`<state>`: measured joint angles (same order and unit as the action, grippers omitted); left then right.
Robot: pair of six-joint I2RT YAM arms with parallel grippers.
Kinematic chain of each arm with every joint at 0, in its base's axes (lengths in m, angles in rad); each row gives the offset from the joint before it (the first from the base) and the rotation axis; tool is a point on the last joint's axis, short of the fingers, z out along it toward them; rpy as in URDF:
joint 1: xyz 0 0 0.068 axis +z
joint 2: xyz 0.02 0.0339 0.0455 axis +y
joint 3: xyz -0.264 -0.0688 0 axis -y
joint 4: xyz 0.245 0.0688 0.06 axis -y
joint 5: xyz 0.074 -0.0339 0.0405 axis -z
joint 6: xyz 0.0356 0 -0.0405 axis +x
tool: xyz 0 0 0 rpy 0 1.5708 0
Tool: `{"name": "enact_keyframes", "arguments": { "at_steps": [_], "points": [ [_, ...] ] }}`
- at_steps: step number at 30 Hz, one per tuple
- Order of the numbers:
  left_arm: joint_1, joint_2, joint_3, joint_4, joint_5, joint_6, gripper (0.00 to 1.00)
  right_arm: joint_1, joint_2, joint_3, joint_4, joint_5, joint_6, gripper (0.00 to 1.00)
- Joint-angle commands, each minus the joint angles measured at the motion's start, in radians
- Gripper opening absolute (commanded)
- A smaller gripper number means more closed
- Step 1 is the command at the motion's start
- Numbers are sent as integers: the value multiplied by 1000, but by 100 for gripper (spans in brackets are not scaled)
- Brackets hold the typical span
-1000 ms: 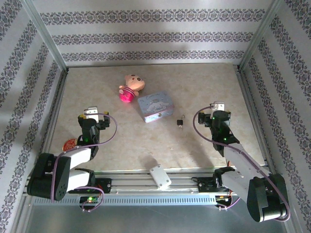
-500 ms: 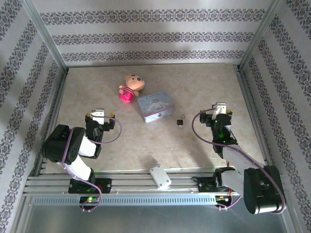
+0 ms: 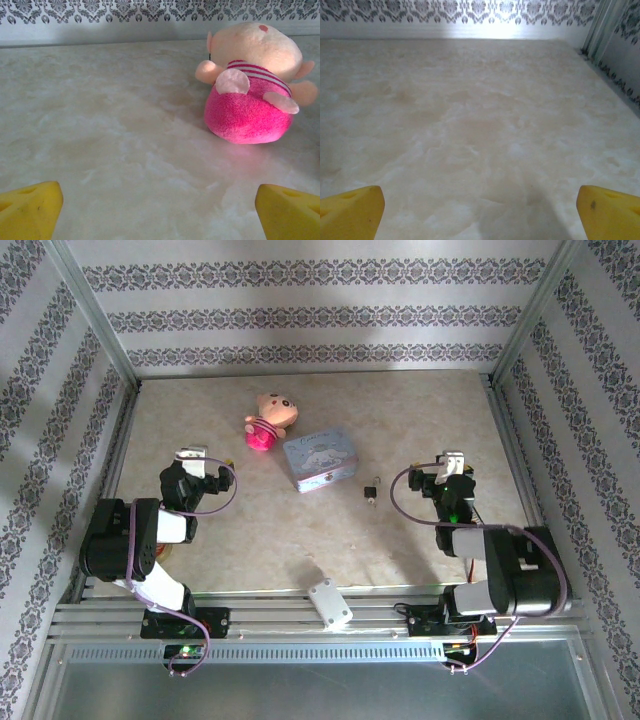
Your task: Unlock the padlock with the key
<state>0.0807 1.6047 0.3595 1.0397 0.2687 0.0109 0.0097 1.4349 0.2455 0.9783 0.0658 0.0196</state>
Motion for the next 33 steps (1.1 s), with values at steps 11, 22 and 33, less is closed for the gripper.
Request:
{"name": "enact_keyframes", "arguments": {
  "at_steps": [11, 22, 33],
  "points": [
    [5, -5, -5, -15, 32, -19, 99, -13, 103, 91, 34, -22, 46, 98],
    [6, -6, -5, -16, 34, -18, 99, -42, 104, 116, 18, -251, 9, 98],
    [6, -6, -6, -17, 34, -17, 99, -42, 104, 118, 12, -235, 14, 98]
  ]
}}
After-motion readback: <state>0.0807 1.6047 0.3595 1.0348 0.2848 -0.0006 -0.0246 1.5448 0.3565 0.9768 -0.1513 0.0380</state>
